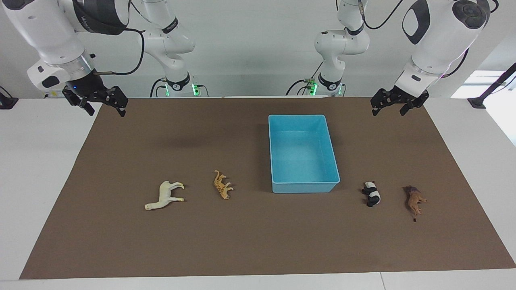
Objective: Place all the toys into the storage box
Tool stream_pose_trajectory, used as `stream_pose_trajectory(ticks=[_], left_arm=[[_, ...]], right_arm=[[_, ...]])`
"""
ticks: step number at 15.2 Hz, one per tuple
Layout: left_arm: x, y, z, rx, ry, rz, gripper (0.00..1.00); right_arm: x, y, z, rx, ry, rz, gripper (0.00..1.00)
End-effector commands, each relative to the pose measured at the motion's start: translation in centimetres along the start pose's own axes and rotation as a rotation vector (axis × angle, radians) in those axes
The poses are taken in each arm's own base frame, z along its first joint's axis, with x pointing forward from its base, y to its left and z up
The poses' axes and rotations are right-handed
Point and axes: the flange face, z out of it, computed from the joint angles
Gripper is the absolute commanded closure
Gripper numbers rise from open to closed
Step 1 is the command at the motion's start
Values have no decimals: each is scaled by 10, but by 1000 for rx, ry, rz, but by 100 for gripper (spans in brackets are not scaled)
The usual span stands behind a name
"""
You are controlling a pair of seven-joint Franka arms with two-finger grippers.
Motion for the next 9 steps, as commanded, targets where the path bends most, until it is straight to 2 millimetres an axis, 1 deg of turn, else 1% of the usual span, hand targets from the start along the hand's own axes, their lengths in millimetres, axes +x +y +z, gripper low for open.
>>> stream_pose_trajectory(ticks=[1,3,6,7,8,9], left_arm=[[0,1,1,7,13,13,0],[0,-4,1,5,15,4,0],[-1,-12,7,3,24,-25,0],[-3,-24,12,1,30,-57,0],[-1,-34,16,1,64,-83,0],[4,-37,22,1,124,-100,0]], right_arm=[[-3,3,-1,4,-13,15,0],[-3,3,-1,4,-13,15,0],[-3,3,-1,4,-13,13,0],[-3,3,-1,4,-13,15,0],[-3,3,-1,4,-11,15,0],[-3,3,-1,4,-13,15,0]])
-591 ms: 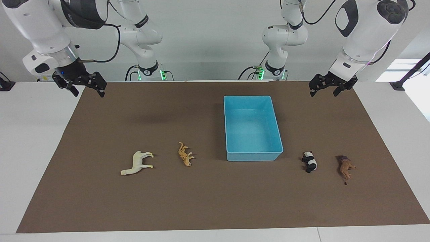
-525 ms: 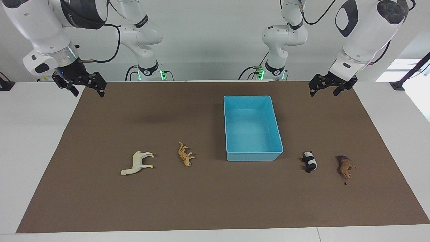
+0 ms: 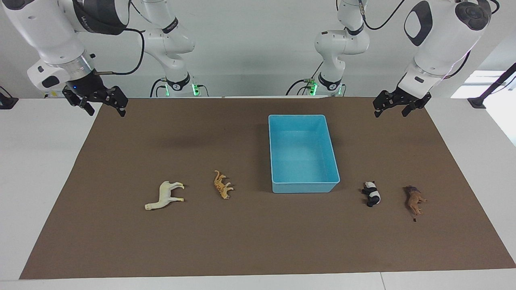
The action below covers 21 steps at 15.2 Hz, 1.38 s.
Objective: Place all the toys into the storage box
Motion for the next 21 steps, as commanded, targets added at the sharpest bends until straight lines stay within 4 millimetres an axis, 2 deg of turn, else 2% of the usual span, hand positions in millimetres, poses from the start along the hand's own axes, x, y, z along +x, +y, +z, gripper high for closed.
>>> stream_pose_trajectory(ticks=[1,3,4,7,8,9,11,13,16,17,19,20,21], left_arm=[[-1,-19,22,0,133,-75,0],[9,-34,47,-2,163,-143,0],[22,-35,67,-2,157,-153,0],[58,-24,126,-12,198,-229,0],[68,-19,140,-15,222,-229,0],[77,-18,156,-14,234,-225,0],[84,-20,166,-16,262,-223,0],[95,-23,186,-18,296,-227,0],[115,-12,225,-20,305,-213,0],[116,-4,233,-20,297,-198,0],[115,-3,237,-18,288,-191,0],[116,-3,237,-18,291,-189,0],[116,-3,239,-18,297,-187,0]], right_arm=[[-3,2,-1,4,-11,13,0],[-3,2,-1,4,-11,15,0],[-3,3,-2,4,-10,18,0],[-3,6,-1,5,-11,18,0],[-2,6,-1,5,-7,18,0],[-2,0,1,3,-5,15,0],[3,-19,4,1,6,-7,0],[20,-39,27,-3,17,3,0],[57,-59,80,-10,26,-2,0],[67,-69,96,-13,39,-18,0],[87,-75,134,-18,53,-31,0],[93,-76,147,-20,63,-35,0],[96,-86,157,-20,77,-49,0]])
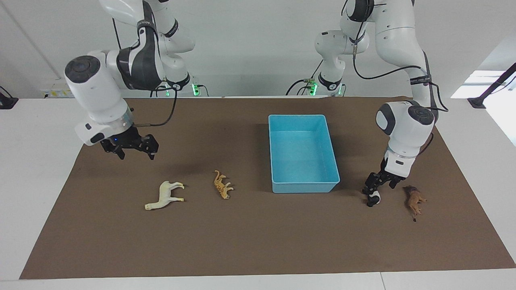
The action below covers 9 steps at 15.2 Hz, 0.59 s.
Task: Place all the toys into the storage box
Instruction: 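Grasp the panda with the left gripper while the right gripper grasps the cream horse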
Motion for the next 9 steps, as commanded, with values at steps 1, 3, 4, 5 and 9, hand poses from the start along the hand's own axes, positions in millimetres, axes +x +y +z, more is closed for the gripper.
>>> stream_pose_trajectory(ticks=[1,3,4,5,9], left_arm=[[5,3,9,3,21,3,0],[1,11,14,2,14,15,0],[-1,11,18,2,8,16,0],[-1,11,19,2,8,18,0],[-4,9,25,3,5,22,0]], right_arm=[[11,-23,29,3,27,-30,0],[20,-28,59,-2,28,-39,0],[24,-29,73,-4,30,-44,0],[27,-32,87,-5,36,-56,0],[30,-44,110,-8,30,-102,0]])
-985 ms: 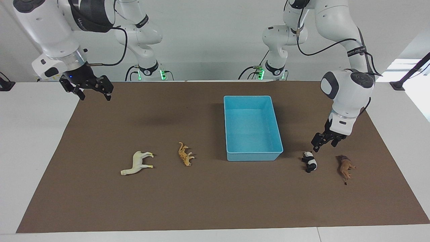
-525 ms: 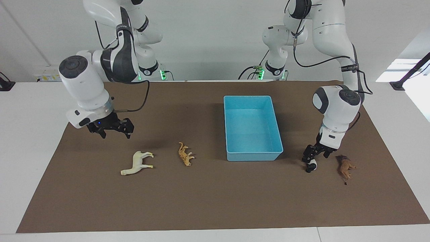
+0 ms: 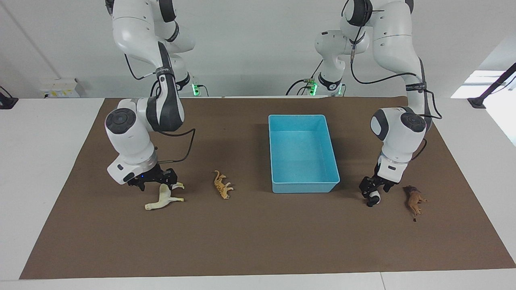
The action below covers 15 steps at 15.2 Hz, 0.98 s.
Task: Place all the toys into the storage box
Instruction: 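Grasp the panda with the left gripper while the right gripper grasps the cream horse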
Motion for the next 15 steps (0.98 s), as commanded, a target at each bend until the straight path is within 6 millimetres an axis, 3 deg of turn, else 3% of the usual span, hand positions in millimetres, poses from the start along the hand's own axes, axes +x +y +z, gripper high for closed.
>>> stream_pose_trajectory(ticks=[1,6,10,15], left_arm=[[0,0,5,6,13,7,0],[1,0,10,5,19,5,0],[2,-1,11,2,22,-5,16],[6,-1,10,-9,9,-30,39]], right_arm=[[0,-5,4,6,4,-60,0],[-6,-3,16,29,-15,-153,0],[-16,-10,41,27,-18,-178,0],[-21,-9,46,29,-24,-195,0]])
